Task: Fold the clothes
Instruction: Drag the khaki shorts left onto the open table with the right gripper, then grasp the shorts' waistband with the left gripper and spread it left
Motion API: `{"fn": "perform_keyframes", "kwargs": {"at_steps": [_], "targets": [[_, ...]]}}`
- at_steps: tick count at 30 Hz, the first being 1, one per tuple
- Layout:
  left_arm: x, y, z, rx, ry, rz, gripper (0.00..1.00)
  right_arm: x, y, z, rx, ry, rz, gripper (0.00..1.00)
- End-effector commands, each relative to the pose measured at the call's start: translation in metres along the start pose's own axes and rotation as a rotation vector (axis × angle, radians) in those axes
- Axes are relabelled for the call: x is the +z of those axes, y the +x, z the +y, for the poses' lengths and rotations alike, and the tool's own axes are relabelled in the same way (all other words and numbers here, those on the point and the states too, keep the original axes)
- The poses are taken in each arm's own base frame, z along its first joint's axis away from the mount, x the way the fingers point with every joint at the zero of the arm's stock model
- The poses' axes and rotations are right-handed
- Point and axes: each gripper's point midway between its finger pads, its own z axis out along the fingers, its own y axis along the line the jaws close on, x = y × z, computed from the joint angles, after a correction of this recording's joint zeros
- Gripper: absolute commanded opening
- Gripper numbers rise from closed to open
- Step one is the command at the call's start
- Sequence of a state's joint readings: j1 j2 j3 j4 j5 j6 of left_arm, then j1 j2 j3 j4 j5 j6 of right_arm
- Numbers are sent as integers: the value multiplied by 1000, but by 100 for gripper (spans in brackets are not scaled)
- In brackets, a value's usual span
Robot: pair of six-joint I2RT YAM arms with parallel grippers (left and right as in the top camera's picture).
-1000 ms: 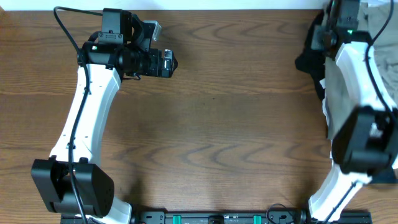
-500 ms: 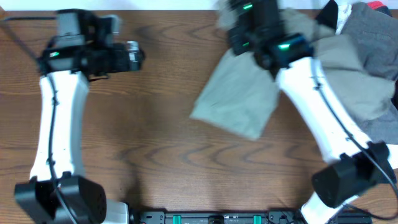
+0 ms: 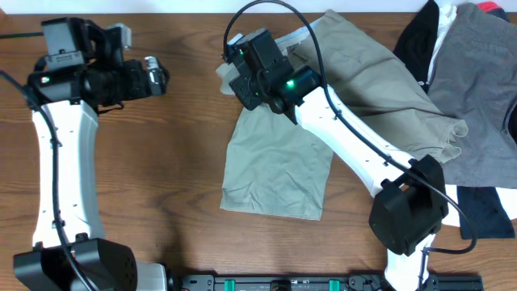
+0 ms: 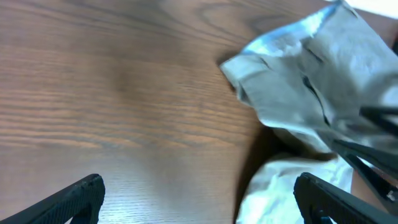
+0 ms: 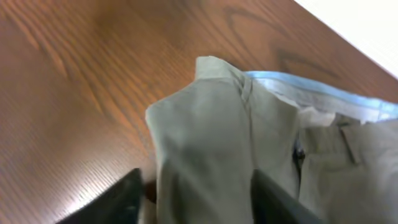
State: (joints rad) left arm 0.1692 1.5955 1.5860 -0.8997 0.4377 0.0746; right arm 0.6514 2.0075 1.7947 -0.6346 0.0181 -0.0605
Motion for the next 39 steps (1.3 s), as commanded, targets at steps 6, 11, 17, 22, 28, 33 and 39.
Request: {"fn": "perform_keyframes", "kwargs": {"at_steps": [6,11,17,22,28,33,39], "targets": [[53,20,-5,97,33,121,98,-108,-31,-39,156,36,-96,66],[106,19,-4,89,120,141,98,-153,-4,-61,263,-5,-34,71],[167,20,-31,55,383,132,98,-185,25,-86,374,-44,21,73],[202,20,-51,119,463,99,98,-188,41,-99,411,-35,67,73],[231,12,-74,233,436,24,98,-187,44,-100,416,-34,75,73],[241,11,-93,264,403,7,98,-187,46,-98,417,-36,85,75],[250,28,-88,263,303,69,98,-187,55,-95,426,-40,124,73]]}}
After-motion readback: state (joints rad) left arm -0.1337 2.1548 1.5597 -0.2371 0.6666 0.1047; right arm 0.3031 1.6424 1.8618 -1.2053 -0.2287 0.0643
